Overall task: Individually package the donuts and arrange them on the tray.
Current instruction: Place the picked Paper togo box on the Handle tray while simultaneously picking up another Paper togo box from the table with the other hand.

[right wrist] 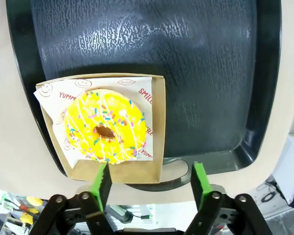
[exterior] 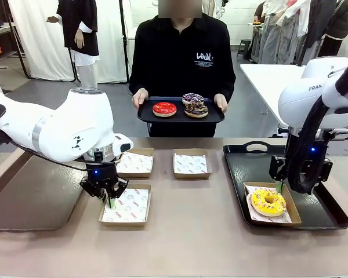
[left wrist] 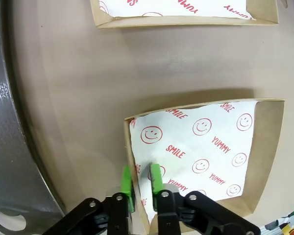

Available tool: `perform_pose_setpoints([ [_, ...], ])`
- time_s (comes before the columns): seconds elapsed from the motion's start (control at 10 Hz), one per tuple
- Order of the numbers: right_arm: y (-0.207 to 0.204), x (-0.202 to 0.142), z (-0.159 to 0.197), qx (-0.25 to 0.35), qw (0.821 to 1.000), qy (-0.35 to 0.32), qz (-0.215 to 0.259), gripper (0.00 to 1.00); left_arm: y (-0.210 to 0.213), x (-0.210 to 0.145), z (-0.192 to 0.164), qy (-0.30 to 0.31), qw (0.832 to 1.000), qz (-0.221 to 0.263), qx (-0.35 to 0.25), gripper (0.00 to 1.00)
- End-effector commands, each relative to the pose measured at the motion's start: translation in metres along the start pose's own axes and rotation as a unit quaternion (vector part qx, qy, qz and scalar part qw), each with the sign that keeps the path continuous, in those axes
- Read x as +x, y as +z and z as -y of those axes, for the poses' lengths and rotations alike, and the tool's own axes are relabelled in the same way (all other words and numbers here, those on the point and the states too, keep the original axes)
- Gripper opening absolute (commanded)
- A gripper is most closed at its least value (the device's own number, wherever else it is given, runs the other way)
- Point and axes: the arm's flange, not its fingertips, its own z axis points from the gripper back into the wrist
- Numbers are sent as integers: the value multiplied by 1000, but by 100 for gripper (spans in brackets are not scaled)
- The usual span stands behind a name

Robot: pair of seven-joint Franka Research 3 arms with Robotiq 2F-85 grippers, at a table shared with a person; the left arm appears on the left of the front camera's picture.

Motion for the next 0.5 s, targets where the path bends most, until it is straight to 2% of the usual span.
perform_pose_setpoints([
  [0.0, 11, -2, 4, -3, 1000, 9, 2, 100, 5, -1, 0, -6, 1000, -1, -1, 0],
  [0.3, 34, -16, 17, 37, 999, 32, 6, 100, 17, -2, -5, 10, 1000, 0, -13, 0],
  [0.4, 46, -25, 30, 101, 992, 74, -25, 100, 26, -1, -5, 20, 1000, 1, -15, 0],
])
